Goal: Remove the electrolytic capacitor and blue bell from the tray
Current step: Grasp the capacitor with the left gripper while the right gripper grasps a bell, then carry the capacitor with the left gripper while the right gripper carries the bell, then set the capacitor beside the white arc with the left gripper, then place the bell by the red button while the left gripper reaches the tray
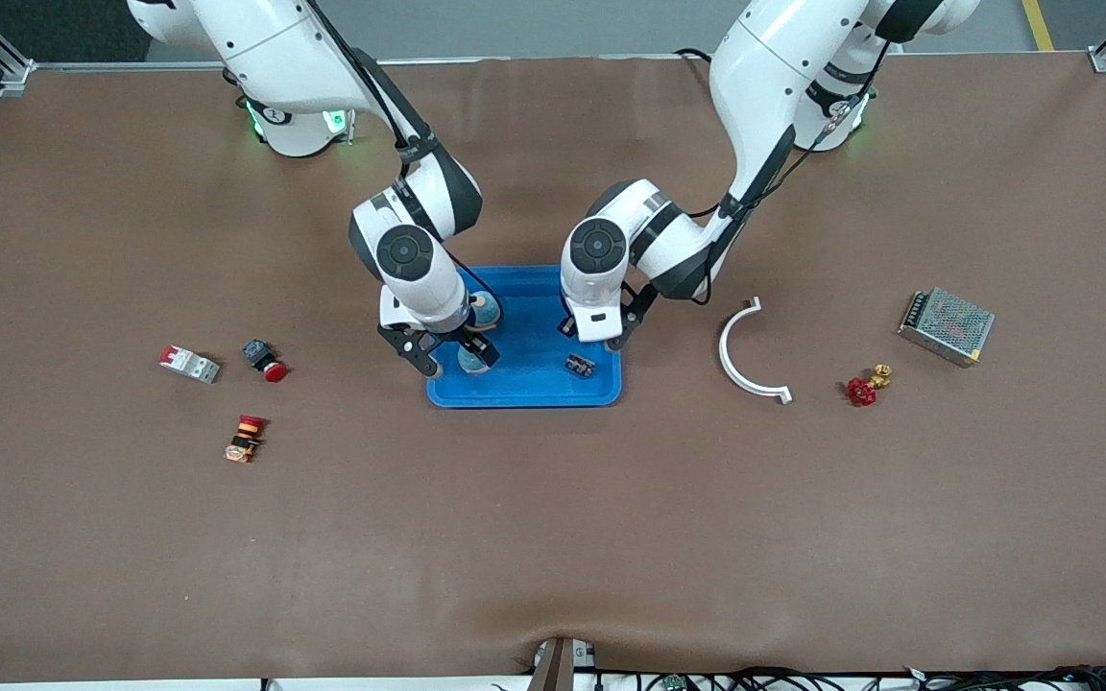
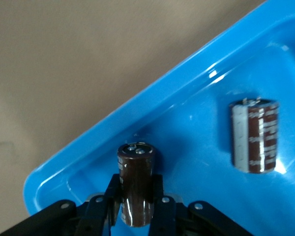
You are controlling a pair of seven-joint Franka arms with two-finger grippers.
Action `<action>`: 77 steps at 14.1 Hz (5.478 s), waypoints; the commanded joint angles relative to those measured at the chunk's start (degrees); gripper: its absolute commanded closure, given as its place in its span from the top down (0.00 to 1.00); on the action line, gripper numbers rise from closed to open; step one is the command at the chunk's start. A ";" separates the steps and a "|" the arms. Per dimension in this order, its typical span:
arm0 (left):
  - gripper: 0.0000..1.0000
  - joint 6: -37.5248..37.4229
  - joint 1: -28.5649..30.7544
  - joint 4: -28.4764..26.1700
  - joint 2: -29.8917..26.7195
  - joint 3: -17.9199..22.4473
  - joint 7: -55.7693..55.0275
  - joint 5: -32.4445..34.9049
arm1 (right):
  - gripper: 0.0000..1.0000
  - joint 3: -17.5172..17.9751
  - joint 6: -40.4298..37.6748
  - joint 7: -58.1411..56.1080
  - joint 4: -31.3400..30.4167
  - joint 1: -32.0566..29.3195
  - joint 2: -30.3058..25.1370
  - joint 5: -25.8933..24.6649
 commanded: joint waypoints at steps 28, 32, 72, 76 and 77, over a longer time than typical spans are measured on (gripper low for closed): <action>0.00 -6.47 30.98 -19.50 -13.47 0.22 33.68 6.31 | 0.00 -0.42 -44.15 -54.31 14.17 -16.52 -6.72 -17.61; 0.69 -6.47 30.98 -19.06 -12.32 0.57 33.24 6.39 | 0.00 -0.25 -29.89 -74.30 -1.05 -25.84 -15.35 -17.44; 0.22 6.80 2.68 6.43 5.26 0.66 0.54 0.15 | 1.00 0.28 -25.96 -78.41 -25.62 -37.75 -36.46 -4.73; 0.00 5.84 2.76 6.43 3.51 1.10 0.46 1.81 | 1.00 0.28 -24.17 -53.04 -25.33 -27.48 -39.45 4.71; 0.00 4.35 2.85 6.43 1.59 1.71 0.46 3.65 | 1.00 0.28 -22.42 -46.53 -25.07 -23.27 -39.10 4.71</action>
